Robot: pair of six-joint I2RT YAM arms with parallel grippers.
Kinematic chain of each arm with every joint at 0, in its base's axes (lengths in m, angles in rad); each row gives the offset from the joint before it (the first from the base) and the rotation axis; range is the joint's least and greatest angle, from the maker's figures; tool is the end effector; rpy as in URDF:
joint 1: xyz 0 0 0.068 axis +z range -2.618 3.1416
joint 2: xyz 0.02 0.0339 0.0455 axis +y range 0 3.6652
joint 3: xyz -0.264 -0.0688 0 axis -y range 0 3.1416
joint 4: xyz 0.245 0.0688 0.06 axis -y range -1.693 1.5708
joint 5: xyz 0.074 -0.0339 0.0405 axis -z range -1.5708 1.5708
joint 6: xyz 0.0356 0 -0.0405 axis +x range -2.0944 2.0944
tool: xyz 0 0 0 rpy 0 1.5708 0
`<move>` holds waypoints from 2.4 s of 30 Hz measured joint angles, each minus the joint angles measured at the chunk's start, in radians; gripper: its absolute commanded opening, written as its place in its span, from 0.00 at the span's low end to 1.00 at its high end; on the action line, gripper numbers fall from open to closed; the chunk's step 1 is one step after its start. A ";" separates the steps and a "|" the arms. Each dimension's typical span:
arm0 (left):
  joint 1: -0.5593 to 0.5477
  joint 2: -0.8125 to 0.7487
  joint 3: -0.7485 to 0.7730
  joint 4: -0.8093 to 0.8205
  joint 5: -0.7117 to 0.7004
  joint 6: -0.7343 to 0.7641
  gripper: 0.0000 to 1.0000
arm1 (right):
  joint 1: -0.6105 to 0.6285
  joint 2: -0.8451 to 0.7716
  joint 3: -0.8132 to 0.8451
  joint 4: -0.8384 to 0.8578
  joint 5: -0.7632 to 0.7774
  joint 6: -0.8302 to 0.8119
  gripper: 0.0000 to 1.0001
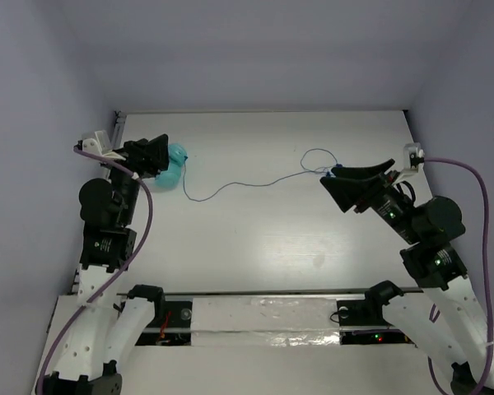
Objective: Wrap the headphones
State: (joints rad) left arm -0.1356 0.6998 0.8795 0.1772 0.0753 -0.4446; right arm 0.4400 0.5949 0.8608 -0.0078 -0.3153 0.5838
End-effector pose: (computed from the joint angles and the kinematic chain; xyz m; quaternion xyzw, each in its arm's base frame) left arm 0.1492 -0.0231 0.4246 -0.0572 0.5679 -0.2554 0.7804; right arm 0.1095 0.0638 0.4113 -0.0808 0.6100 0.4668 0.6352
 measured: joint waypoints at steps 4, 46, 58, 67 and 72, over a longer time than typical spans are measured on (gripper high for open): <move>0.000 0.075 0.018 -0.065 -0.089 0.029 0.31 | 0.000 -0.001 -0.038 0.077 -0.050 0.045 0.40; 0.334 1.450 0.727 -0.403 -0.106 0.493 0.62 | 0.000 0.115 -0.138 0.087 -0.089 0.018 0.35; 0.337 1.530 0.811 -0.401 -0.055 0.518 0.16 | 0.000 0.151 -0.138 0.090 -0.089 0.014 0.34; 0.340 1.481 0.715 -0.324 -0.024 0.480 0.34 | 0.000 0.154 -0.138 0.089 -0.084 0.013 0.34; 0.338 1.457 0.686 -0.332 -0.016 0.473 0.40 | 0.000 0.133 -0.138 0.087 -0.084 0.010 0.34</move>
State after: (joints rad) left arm 0.2028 2.1571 1.5650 -0.1543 0.0597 0.0288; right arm 0.4400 0.7277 0.7227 0.0795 -0.3992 0.5938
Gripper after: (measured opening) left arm 0.394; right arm 0.338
